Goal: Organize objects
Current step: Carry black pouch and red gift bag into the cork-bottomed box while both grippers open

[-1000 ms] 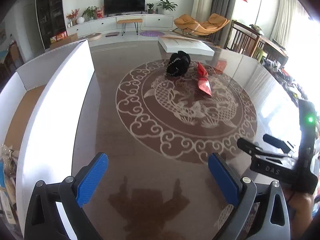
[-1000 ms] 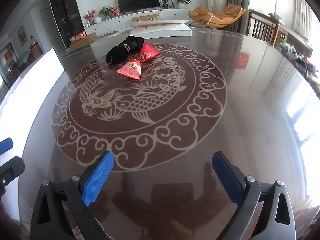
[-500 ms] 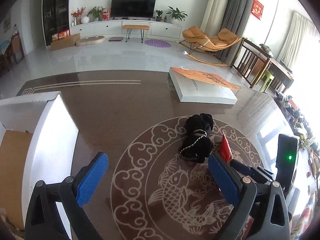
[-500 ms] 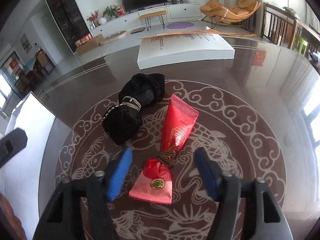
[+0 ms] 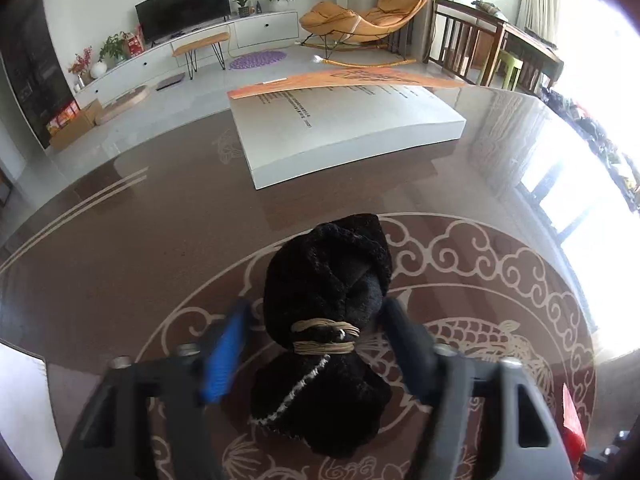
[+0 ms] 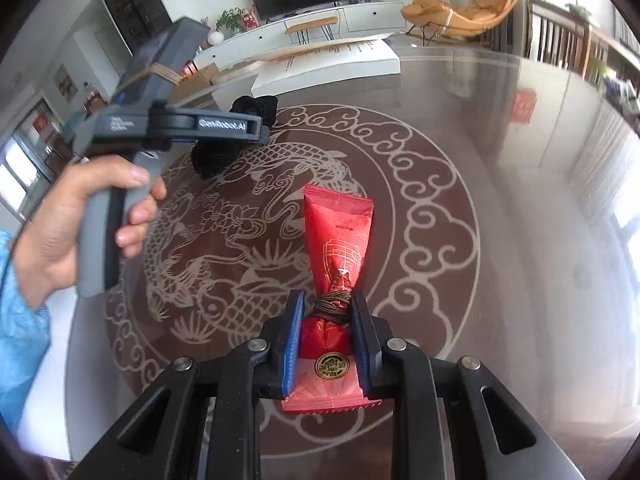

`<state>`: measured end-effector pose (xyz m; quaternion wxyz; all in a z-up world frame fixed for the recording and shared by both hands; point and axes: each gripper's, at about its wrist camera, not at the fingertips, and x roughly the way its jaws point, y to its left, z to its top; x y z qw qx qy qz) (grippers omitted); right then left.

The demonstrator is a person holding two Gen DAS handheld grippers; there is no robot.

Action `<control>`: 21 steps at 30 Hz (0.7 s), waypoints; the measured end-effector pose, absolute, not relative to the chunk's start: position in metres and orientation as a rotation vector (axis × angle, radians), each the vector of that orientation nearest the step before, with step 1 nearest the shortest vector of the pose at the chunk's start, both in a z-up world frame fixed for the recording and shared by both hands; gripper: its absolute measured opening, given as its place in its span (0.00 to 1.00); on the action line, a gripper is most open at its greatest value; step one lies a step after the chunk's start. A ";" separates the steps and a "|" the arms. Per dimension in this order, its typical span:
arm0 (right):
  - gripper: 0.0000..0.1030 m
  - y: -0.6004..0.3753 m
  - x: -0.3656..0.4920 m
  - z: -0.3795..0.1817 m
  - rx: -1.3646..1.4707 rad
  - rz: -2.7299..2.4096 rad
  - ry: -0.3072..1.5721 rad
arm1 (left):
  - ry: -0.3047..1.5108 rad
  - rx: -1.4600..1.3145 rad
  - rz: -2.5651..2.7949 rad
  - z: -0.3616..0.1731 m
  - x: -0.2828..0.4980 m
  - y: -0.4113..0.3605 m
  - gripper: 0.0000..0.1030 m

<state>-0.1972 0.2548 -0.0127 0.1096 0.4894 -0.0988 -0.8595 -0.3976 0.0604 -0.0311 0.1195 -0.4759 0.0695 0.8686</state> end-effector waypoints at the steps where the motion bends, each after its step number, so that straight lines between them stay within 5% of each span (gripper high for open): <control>1: 0.23 0.261 -0.193 -0.011 1.436 -2.496 -0.360 | 0.213 -1.419 2.535 -0.030 -0.393 0.060 0.29; 6: 0.23 0.279 -0.169 -0.004 1.396 -2.342 -0.701 | 0.045 -1.385 2.535 -0.015 -0.317 0.039 0.28; 11: 0.23 0.265 -0.144 0.010 1.360 -2.252 -0.833 | -0.189 -1.334 2.539 0.025 -0.205 -0.001 0.28; 21: 0.23 0.069 -0.094 0.120 1.154 -2.045 -0.480 | -0.187 -1.253 2.919 0.121 -0.043 -0.200 0.29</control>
